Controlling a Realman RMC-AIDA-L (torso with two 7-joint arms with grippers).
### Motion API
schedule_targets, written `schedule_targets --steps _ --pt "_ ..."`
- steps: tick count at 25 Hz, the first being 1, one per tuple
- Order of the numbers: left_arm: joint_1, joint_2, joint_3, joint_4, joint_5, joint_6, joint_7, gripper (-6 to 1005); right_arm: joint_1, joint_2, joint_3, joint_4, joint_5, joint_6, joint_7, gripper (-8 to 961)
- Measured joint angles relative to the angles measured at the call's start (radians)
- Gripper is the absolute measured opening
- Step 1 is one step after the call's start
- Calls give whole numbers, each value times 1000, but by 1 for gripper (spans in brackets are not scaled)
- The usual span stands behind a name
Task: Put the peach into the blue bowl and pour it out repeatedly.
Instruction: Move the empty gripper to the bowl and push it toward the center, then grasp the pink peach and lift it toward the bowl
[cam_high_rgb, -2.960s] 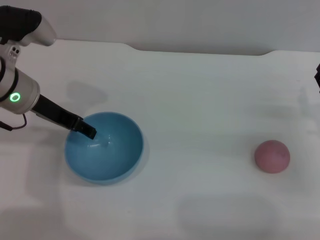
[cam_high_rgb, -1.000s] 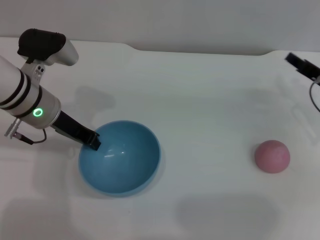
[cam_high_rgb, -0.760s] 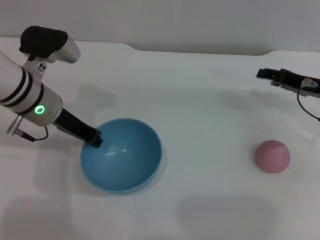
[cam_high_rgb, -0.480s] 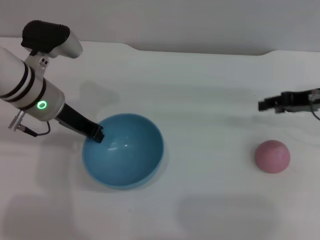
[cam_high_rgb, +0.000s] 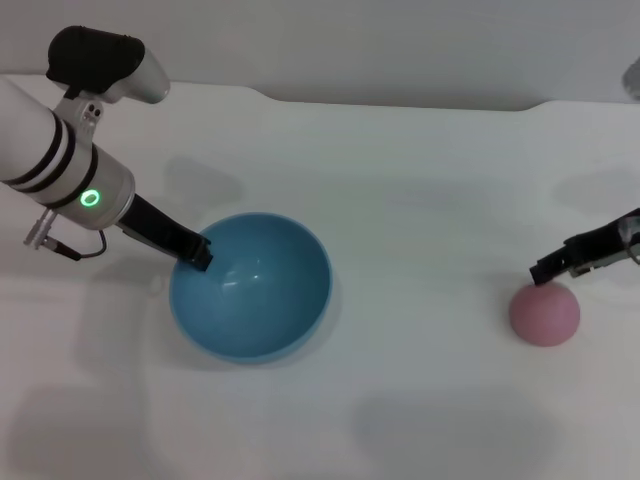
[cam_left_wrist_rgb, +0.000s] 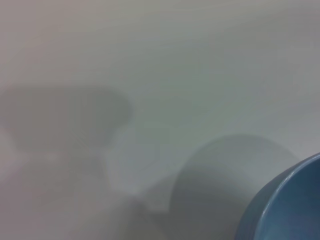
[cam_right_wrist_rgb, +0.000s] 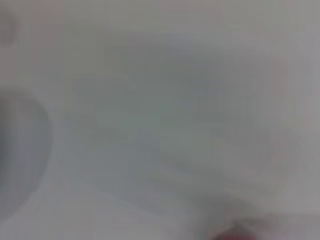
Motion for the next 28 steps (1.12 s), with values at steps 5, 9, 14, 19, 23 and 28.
schedule_targets --steps 5,9,14,19,23,28 --pt "-5 0 1 0 0 -2 0 -1 -4 12 -139 12 -6 7 38 516" --pt "-9 0 1 0 0 -2 0 -1 1 16 -203 57 -7 34 43 511" --pt "-13 -1 0 1 0 -2 0 -1 -3 18 -279 75 -6 79 45 505" --pt "-16 -2 0 1 0 -2 -1 -1 -13 17 -285 61 13 87 41 480" --pt "-19 -3 0 3 0 -1 -3 -2 -25 16 -284 48 14 86 38 398" --pt "-29 -3 2 2 0 2 -29 -2 -49 15 -273 17 16 80 37 295"
